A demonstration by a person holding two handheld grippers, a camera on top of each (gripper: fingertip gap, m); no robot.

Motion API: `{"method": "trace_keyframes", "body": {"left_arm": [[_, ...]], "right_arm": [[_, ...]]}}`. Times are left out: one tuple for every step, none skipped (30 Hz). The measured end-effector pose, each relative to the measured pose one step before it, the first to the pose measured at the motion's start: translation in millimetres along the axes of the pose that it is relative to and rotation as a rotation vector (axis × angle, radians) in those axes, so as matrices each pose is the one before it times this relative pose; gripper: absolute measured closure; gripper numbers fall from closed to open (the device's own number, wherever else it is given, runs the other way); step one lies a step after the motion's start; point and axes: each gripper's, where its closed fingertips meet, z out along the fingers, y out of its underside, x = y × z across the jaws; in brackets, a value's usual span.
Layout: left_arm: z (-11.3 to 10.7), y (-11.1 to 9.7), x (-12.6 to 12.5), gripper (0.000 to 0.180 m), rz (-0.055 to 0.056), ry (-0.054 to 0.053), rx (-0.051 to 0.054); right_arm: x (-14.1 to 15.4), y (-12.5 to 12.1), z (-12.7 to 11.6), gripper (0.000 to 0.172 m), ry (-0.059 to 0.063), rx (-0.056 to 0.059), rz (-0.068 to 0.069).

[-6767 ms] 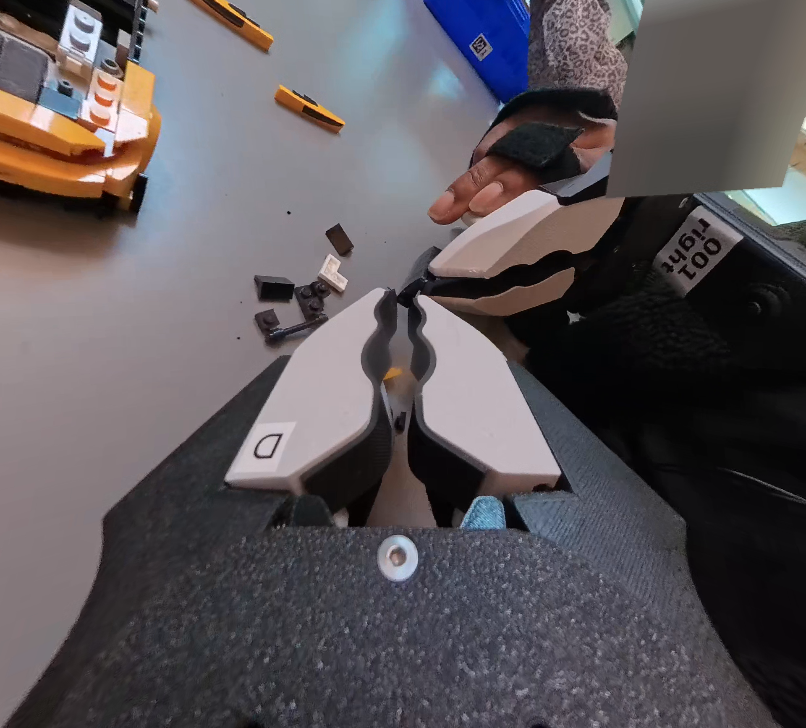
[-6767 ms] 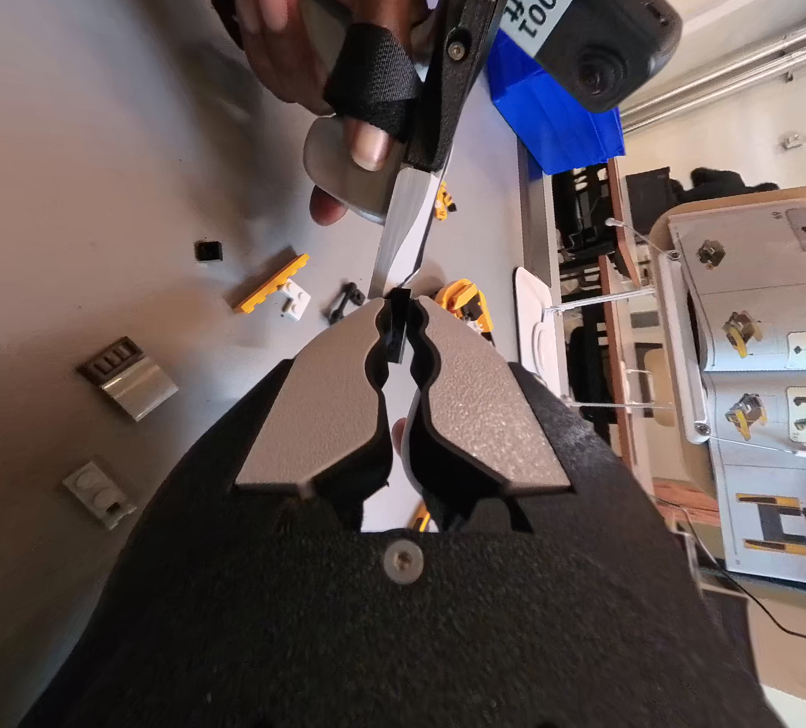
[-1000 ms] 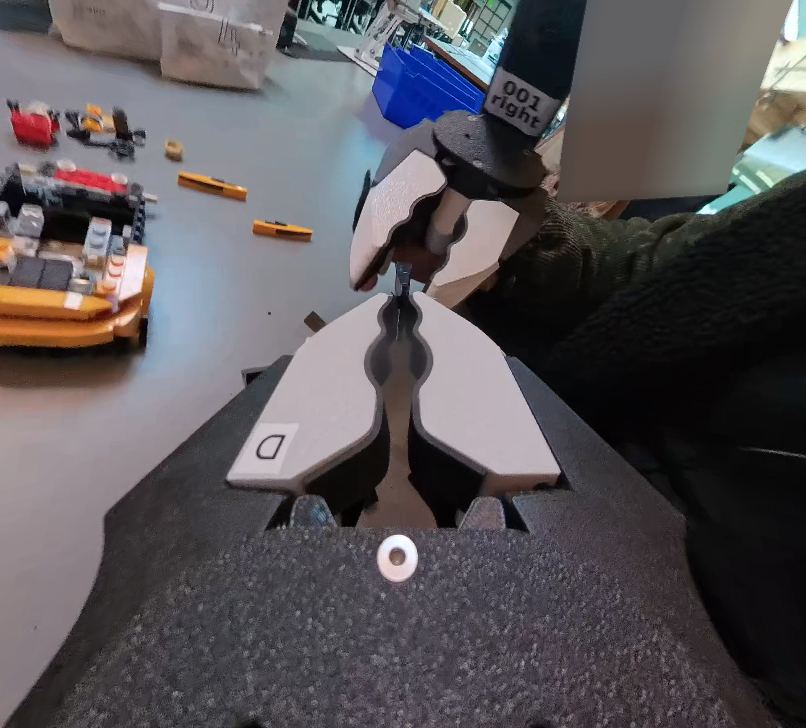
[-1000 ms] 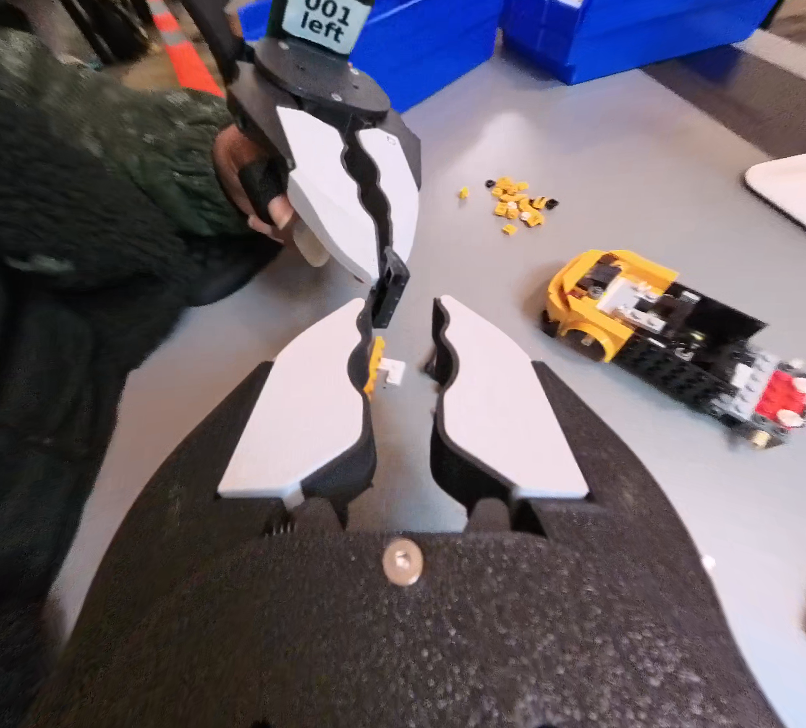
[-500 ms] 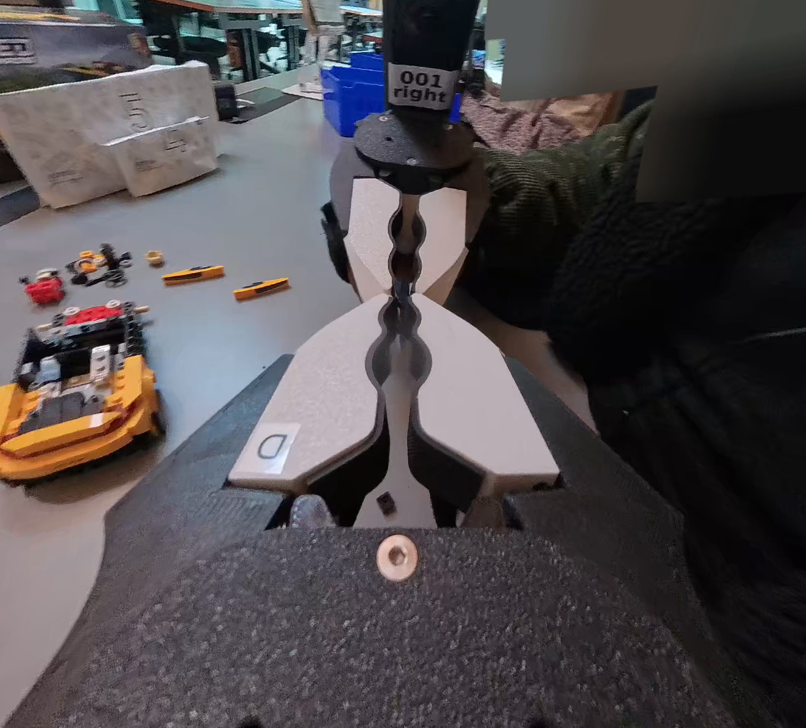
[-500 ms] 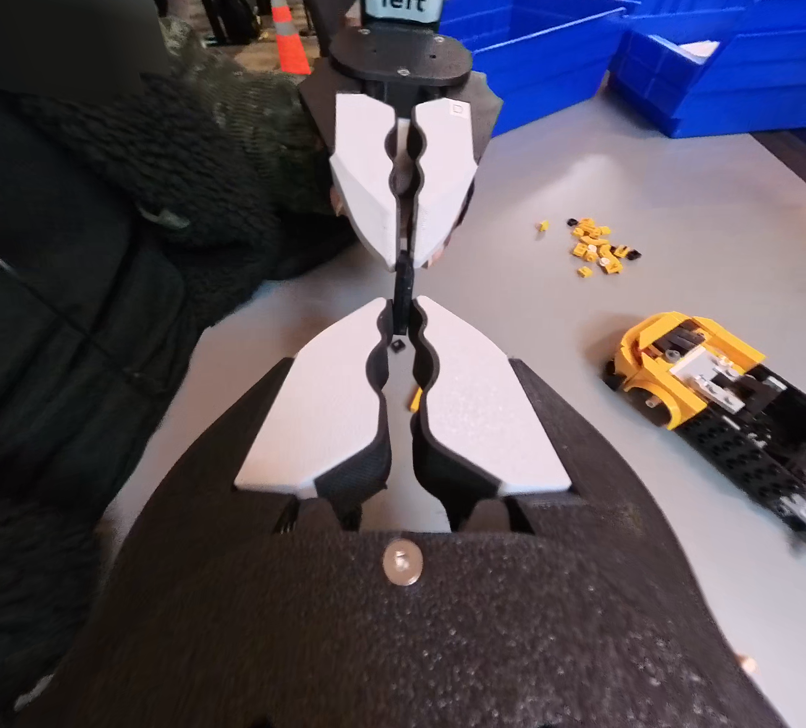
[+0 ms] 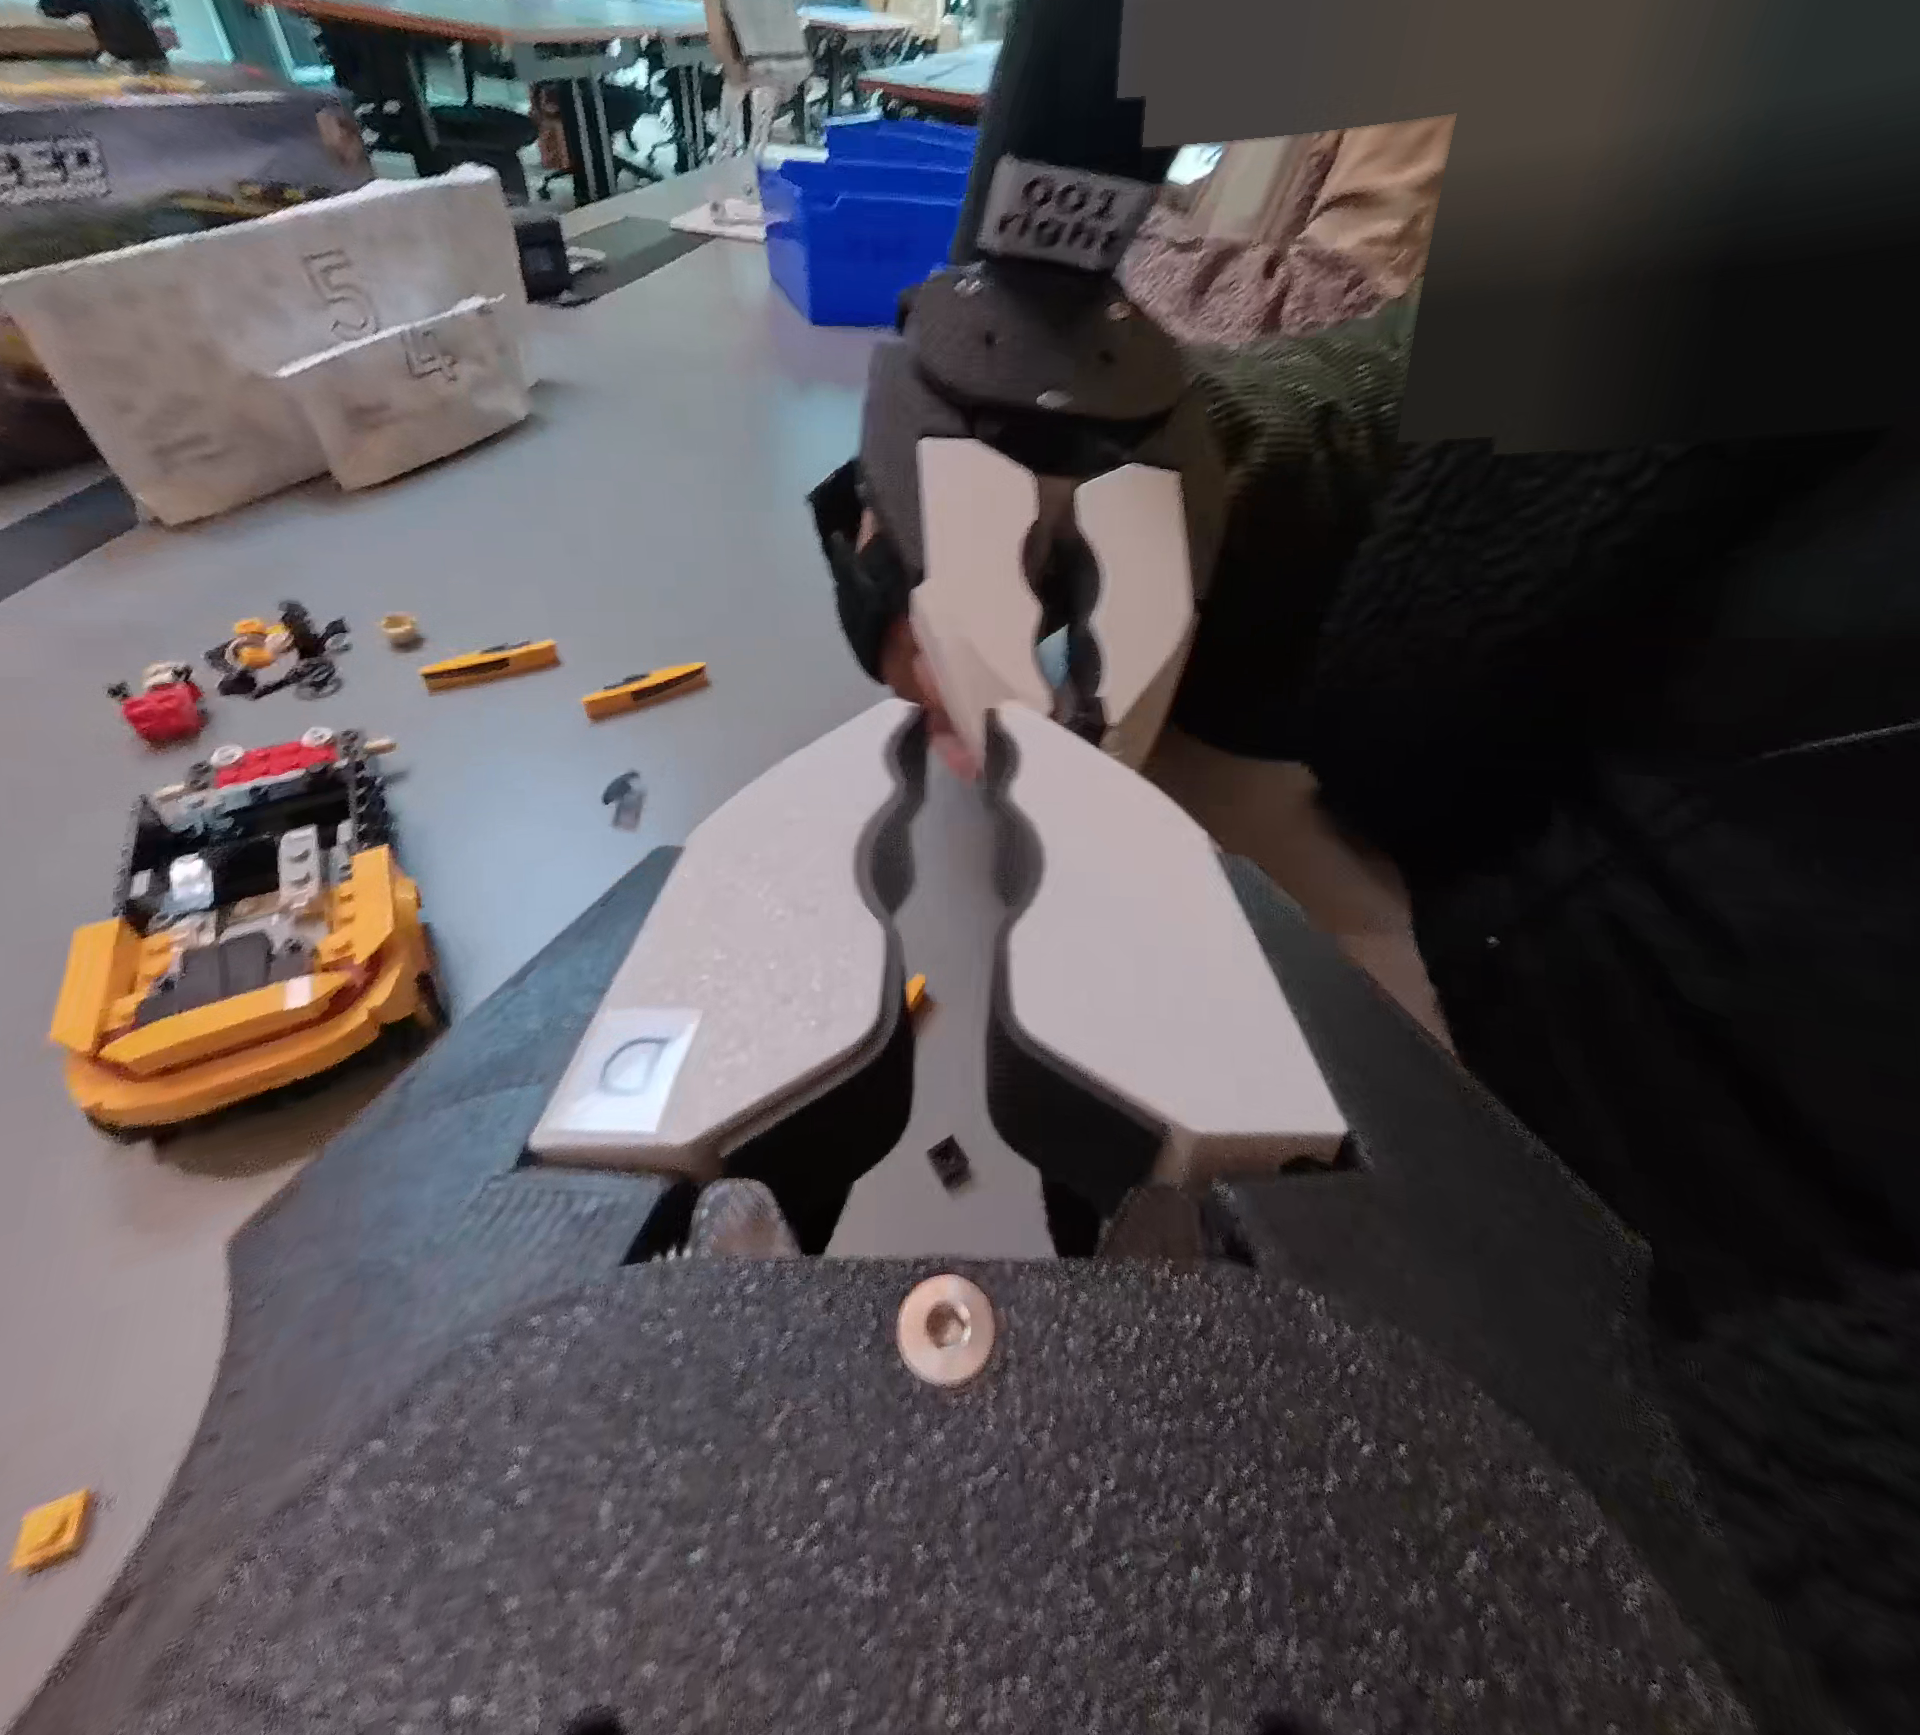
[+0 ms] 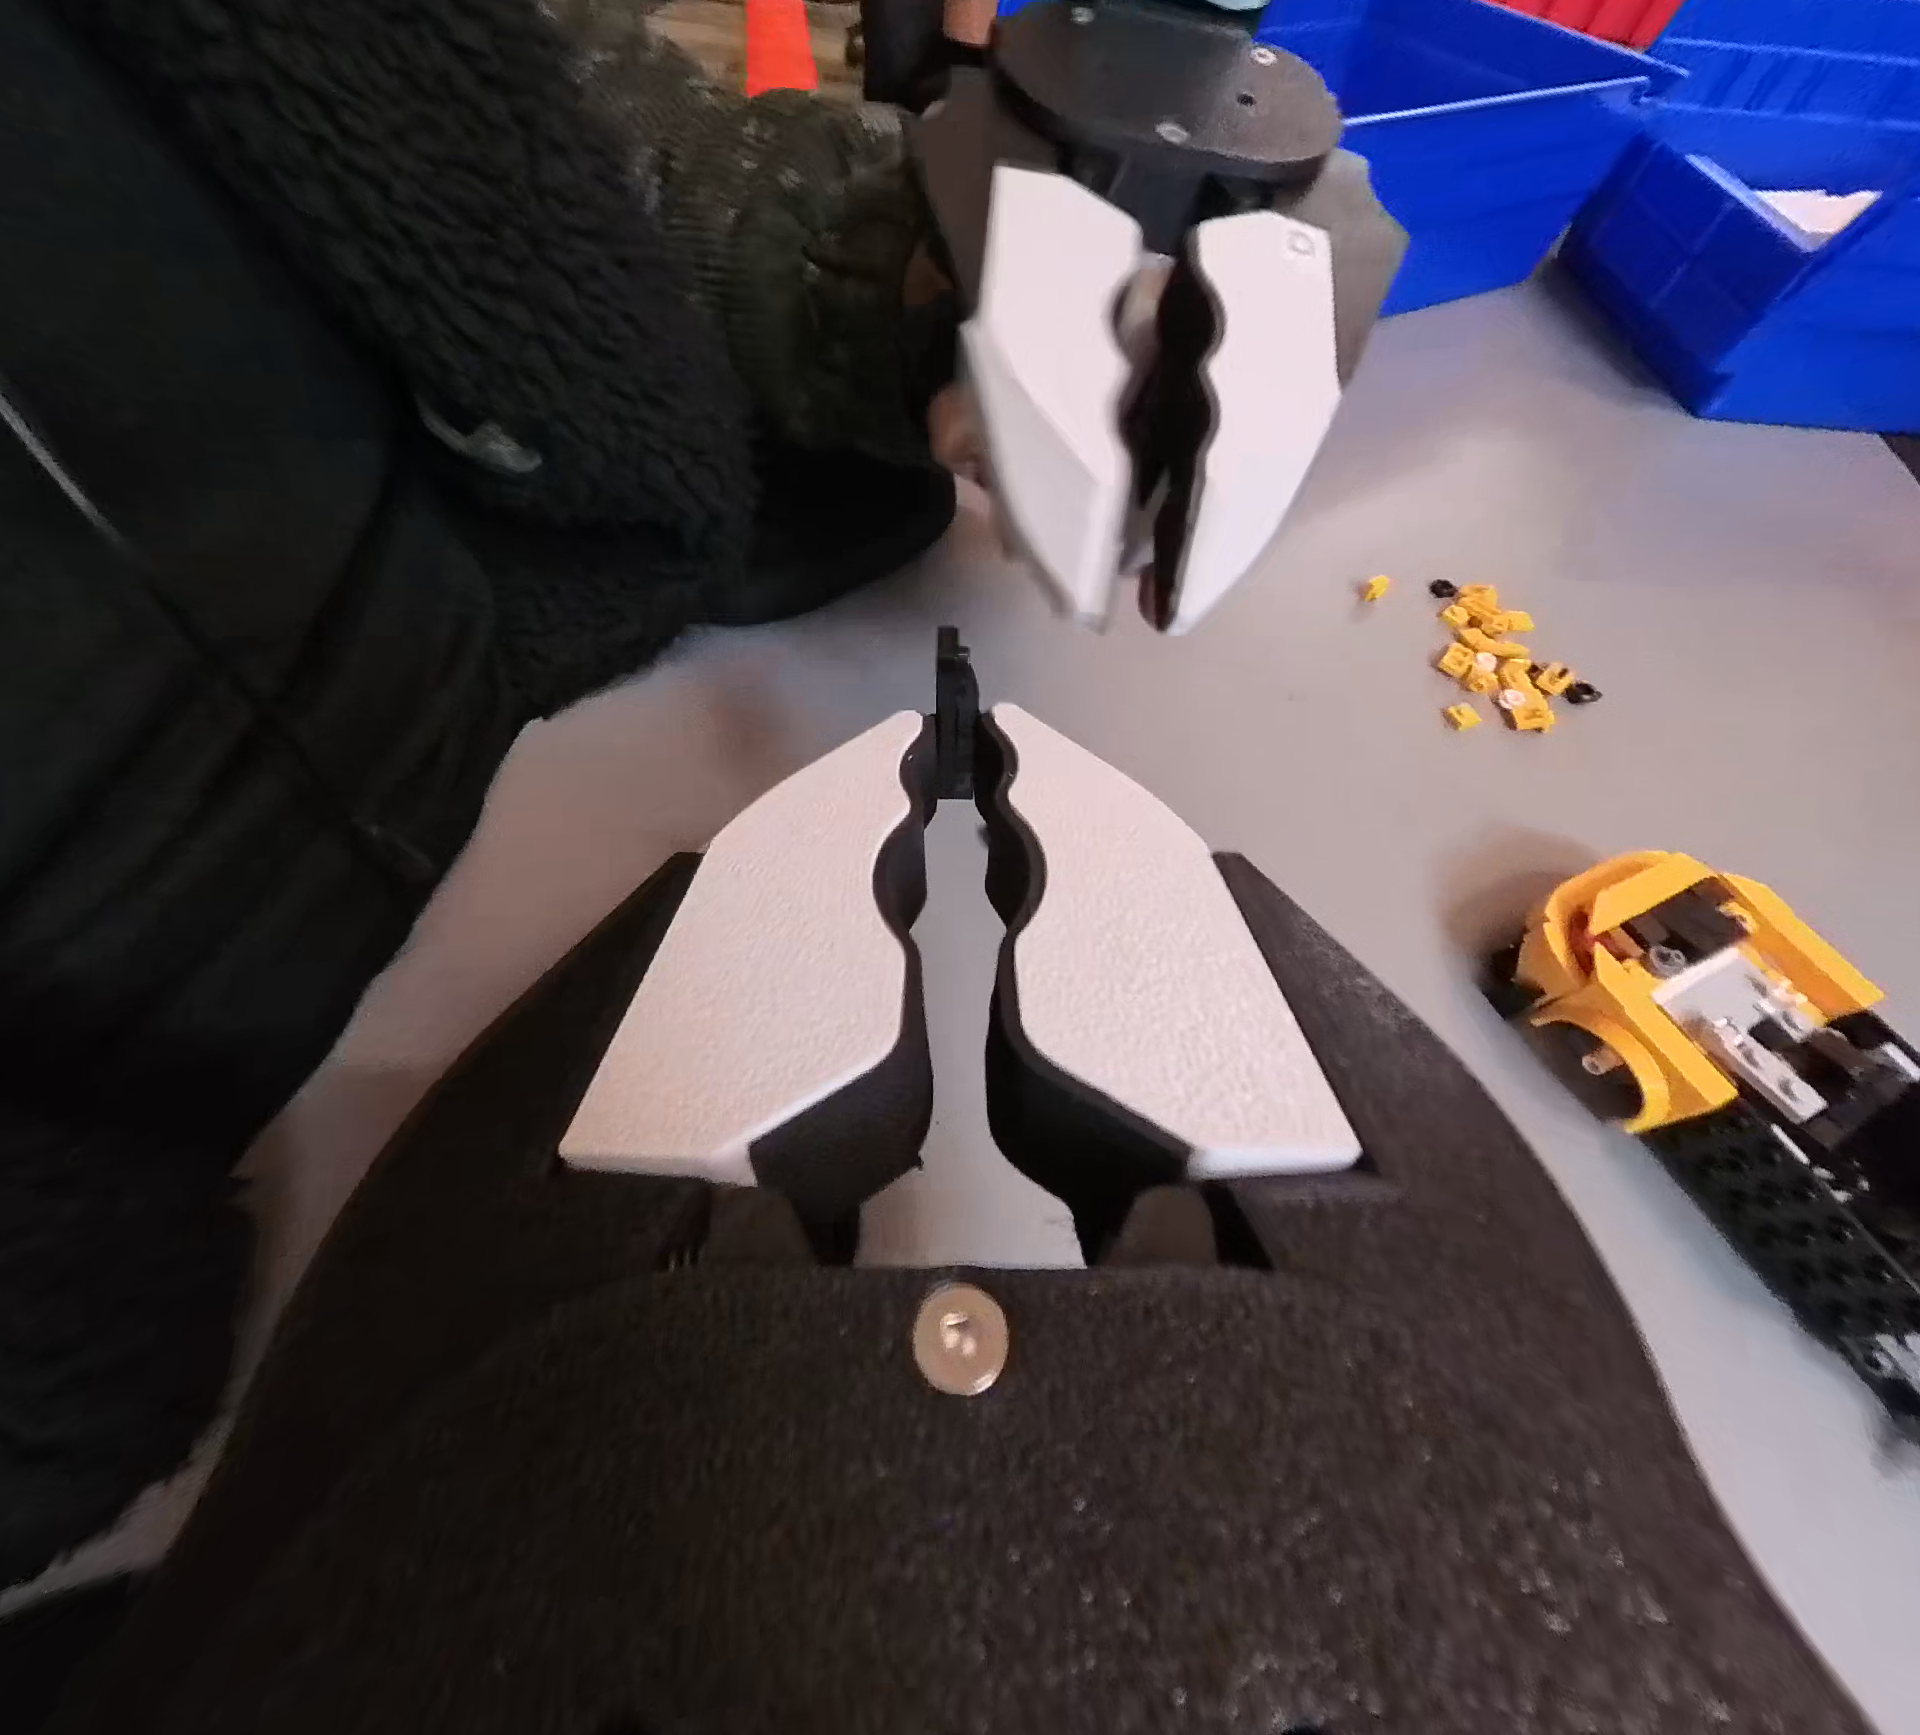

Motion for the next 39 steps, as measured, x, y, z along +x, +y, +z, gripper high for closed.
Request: {"method": "trace_keyframes", "body": {"left_arm": [[-0.13, -2.74, 3.89, 0.167, 0.0084, 0.0202, 0.0121], [-0.23, -2.15, 4.25, 0.167, 0.0139, 0.0195, 0.007], [-0.22, -1.4, 1.88, 0.166, 0.0129, 0.0033, 0.0036], [0.13, -0.34, 1.84, 0.166, 0.0076, 0.0049, 0.0004], [0.77, -0.34, 1.29, 0.166, 0.0013, 0.0015, 0.0001], [1.52, 0.73, 0.31, 0.166, 0.003, -0.0037, -0.0091], [1.9, 1.25, -0.25, 0.166, 0.0095, -0.0088, -0.014], [1.98, 1.07, -0.22, 0.168, 0.0116, -0.0105, -0.0112], [2.21, 2.1, 1.21, 0.171, 0.0088, -0.0002, -0.0183], [1.97, 1.53, 1.38, 0.173, 0.0038, 0.0013, -0.0127], [1.52, 0.54, 0.56, 0.175, -0.0011, -0.0014, -0.0038], [-0.02, -0.65, 0.96, 0.176, -0.0091, 0.0072, 0.0037], [-0.35, -0.31, 0.69, 0.176, -0.0187, 0.0092, 0.0016], [-0.23, 0.76, 0.28, 0.176, -0.015, 0.0071, -0.0045], [-0.07, 0.72, -0.56, 0.176, 0.0022, -0.0063, -0.005], [-0.03, 0.48, -0.97, 0.176, 0.0094, -0.0128, -0.0061], [-0.15, -0.19, -0.75, 0.176, 0.0023, -0.0094, -0.0013], [-0.39, -1.06, -0.94, 0.176, -0.007, -0.0057, 0.008], [-0.86, -1.6, -0.74, 0.176, -0.0108, -0.0005, 0.0139], [-0.85, -0.81, -0.16, 0.176, -0.0134, 0.0058, 0.0064], [-0.7, -1.16, -0.75, 0.176, -0.0071, -0.0016, 0.0087], [-0.29, 0.07, -0.5, 0.177, -0.0044, -0.0005, 0.0002], [0.21, 0.51, 0.52, 0.177, -0.0029, 0.0046, -0.0023], [0.25, -0.47, 1.22, 0.177, -0.0022, 0.0082, 0.0036], [0.22, -0.38, 2.45, 0.177, -0.0025, 0.0171, 0.0011], [-0.02, -0.45, 1.97, 0.177, -0.0012, 0.0176, 0.0026], [-0.33, -0.32, 2.95, 0.177, 0.0004, 0.0294, 0.0024], [-0.45, -0.59, 3.88, 0.177, -0.0058, 0.0395, 0.0063], [-0.06, 0.4, 3.67, 0.177, -0.0113, 0.0414, 0.0029], [0.32, 2.31, 3.5, 0.176, -0.0118, 0.0428, -0.006], [0.71, 3.16, 4.02, 0.177, -0.0172, 0.0471, -0.0081], [0.81, 2.35, 3.7, 0.176, -0.0263, 0.0444, -0.0015], [0.84, 2.15, 1.89, 0.175, -0.0235, 0.0295, -0.0006], [1.11, 1.62, 0.98, 0.175, -0.0309, 0.0258, 0.0024], [1.04, 0.76, 1.42, 0.175, -0.0422, 0.033, 0.0073], [0.64, 1.04, 0.34, 0.175, -0.0477, 0.0282, 0.0026], [0.51, 0.99, -0.84, 0.175, -0.0465, 0.0179, 0.0036], [0.65, 2.35, -1.53, 0.175, -0.0408, 0.0101, -0.006], [0.49, 1.83, -1.85, 0.175, -0.0384, 0.0059, -0.0015]], "right_arm": [[3.03, -0.75, -1.73, 0.165, 0.0049, 0.0214, 0.0205], [2.44, -2.0, -2.36, 0.165, 0.002, 0.0257, 0.0215], [2.47, -2.49, -2.6, 0.165, 0.0081, 0.025, 0.0141], [2.03, -2.67, -2.33, 0.165, 0.0058, 0.0217, 0.0097], [1.22, -2.1, -2.06, 0.165, 0.002, 0.0159, 0.0104], [0.62, -2.06, -1.48, 0.165, 0.0001, 0.0144, 0.0098], [-0.06, -1.63, -0.86, 0.165, -0.0035, 0.0117, 0.0091], [0.02, -0.72, 0.0, 0.165, -0.0004, 0.0036, 0.0056], [0.31, -0.53, 0.71, 0.165, 0.0009, 0.0005, 0.0005], [-1.14, 0.59, 0.95, 0.165, -0.0053, -0.0062, 0.0], [-1.75, 1.25, 1.34, 0.165, -0.0065, -0.0101, -0.0019], [-1.45, 0.69, 0.84, 0.165, -0.0014, -0.0049, -0.0062], [-1.35, -0.23, 0.5, 0.165, -0.0032, -0.0007, -0.0024], [-1.43, -0.25, 0.16, 0.165, -0.0065, -0.0036, 0.0025], [-0.6, -0.12, 0.41, 0.165, -0.0004, -0.0026, 0.0025], [0.6, 0.25, 0.09, 0.165, 0.0034, 0.0002, 0.0051], [0.84, -0.12, -0.24, 0.165, 0.0021, 0.0041, 0.0077], [0.7, -0.62, -0.35, 0.164, 0.0051, 0.0071, 0.0059], [1.17, -0.63, -0.65, 0.164, 0.0087, 0.0052, -0.0018], [1.0, -0.04, -0.17, 0.163, 0.01, -0.0027, -0.0057], [1.22, 0.88, 0.24, 0.162, 0.0127, -0.0073, -0.0076], [-0.23, 0.51, 0.07, 0.163, 0.0065, -0.0054, -0.0107], [-0.9, 0.23, -0.06, 0.165, 0.005, -0.0056, -0.0114], [-1.4, -0.1, 0.32, 0.165, 0.0055, -0.0058, -0.0193], [-2.36, 0.12, 0.21, 0.165, -0.0029, -0.0092, -0.0191], [-2.71, -0.66, -0.18, 0.165, -0.0024, -0.0084, -0.016], [-3.34, -1.21, -0.07, 0.165, -0.0079, -0.0041, -0.0173], [-3.98, -1.74, 0.43, 0.165, -0.0175, 0.0025, -0.0104], [-4.01, -1.04, 0.87, 0.165, -0.0218, 0.0021, -0.0062], [-3.26, 1.87, 0.74, 0.165, -0.0233, -0.0073, -0.0077], [-3.77, 3.34, 1.19, 0.165, -0.0257, -0.0109, -0.0089], [-4.06, 1.39, 2.46, 0.165, -0.0199, -0.0093, -0.0084], [-2.56, 1.39, 2.24, 0.165, -0.0126, -0.0105, -0.0083], [-2.07, 1.48, 0.98, 0.165, -0.0087, -0.0147, -0.0088], [-1.32, 0.63, 0.75, 0.165, -0.0061, -0.01, -0.0115], [-1.09, 1.21, 0.5, 0.165, -0.0009, -0.0135, -0.0115], [-0.24, 1.75, 0.1, 0.165, 0.0044, -0.0144, -0.012], [-0.26, 2.93, 0.27, 0.165, 0.0033, -0.0206, -0.011], [0.1, 3.05, 0.15, 0.165, 0.0057, -0.0184, -0.0117]]}}
